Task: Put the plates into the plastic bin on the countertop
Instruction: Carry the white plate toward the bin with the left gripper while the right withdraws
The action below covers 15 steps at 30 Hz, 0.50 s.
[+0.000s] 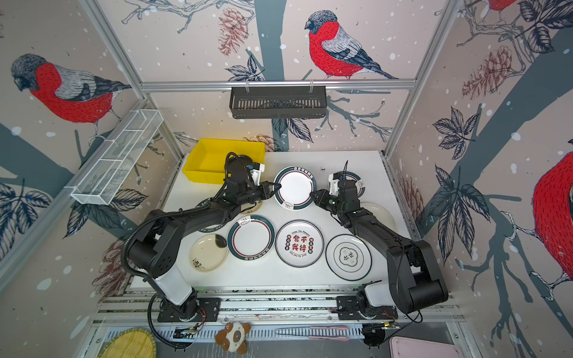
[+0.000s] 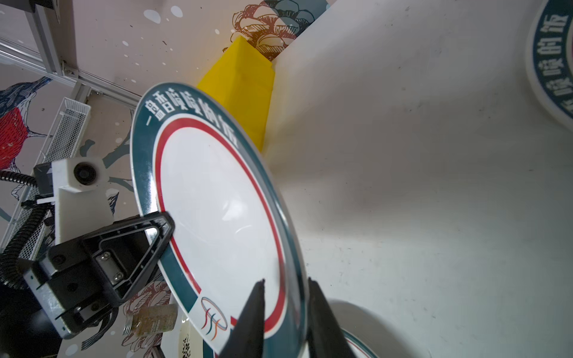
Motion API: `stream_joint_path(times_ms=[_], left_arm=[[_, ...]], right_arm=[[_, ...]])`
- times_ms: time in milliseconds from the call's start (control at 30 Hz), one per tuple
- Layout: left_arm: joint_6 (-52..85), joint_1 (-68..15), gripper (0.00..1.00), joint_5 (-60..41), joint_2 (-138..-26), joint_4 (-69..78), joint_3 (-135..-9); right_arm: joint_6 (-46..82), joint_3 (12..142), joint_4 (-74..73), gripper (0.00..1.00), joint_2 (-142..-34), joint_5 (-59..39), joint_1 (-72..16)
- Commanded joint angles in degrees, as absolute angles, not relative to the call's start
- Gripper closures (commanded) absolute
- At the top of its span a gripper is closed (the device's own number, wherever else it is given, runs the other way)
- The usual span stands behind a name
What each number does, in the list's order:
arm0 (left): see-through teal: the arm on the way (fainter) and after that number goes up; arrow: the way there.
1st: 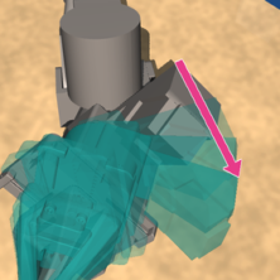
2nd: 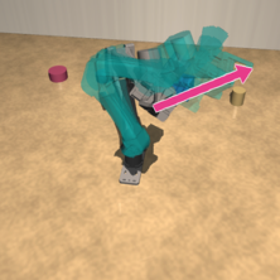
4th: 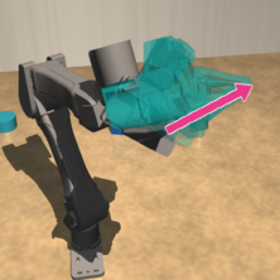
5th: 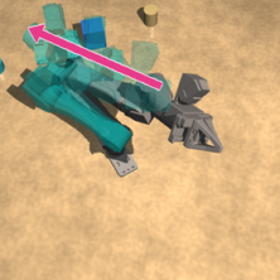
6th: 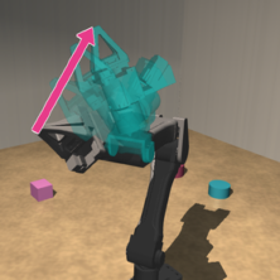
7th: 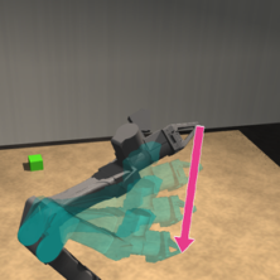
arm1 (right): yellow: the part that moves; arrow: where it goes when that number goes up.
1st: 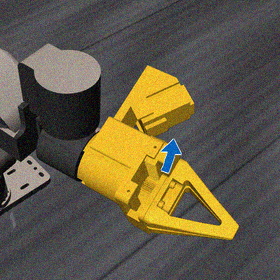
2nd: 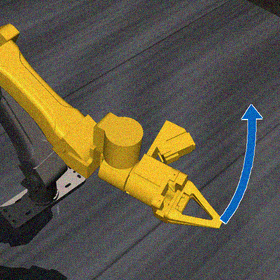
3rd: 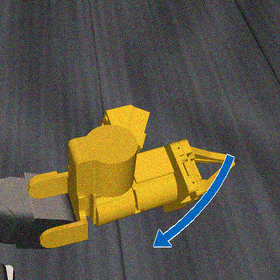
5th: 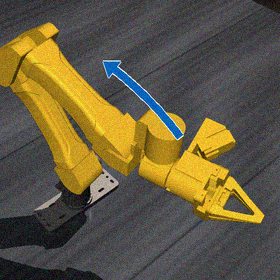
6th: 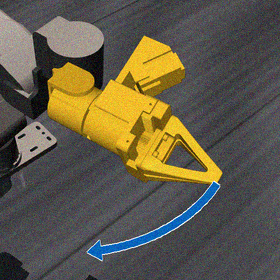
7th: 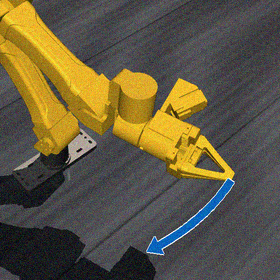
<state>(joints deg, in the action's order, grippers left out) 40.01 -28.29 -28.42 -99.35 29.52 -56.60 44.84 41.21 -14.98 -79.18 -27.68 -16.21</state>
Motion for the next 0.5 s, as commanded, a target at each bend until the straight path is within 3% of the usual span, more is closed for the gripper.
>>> stream_joint_path(times_ms=[0, 167, 467], left_arm=[[38.7, -28.2, 1.00, -27.3, -99.6, 28.8, -56.9], [38.2, -28.2, 1.00, -24.5, -98.7, 28.0, -58.5], [37.1, -21.9, 1.00, -18.9, -98.0, 26.9, -62.4]], right_arm=[[44.0, 41.4, -18.8, 0.47, -77.8, -29.8, -16.3], [41.4, 41.5, -16.0, 0.22, -75.0, -26.6, -16.3], [37.1, 39.6, -12.7, 0.13, -67.3, -20.7, -16.2]])
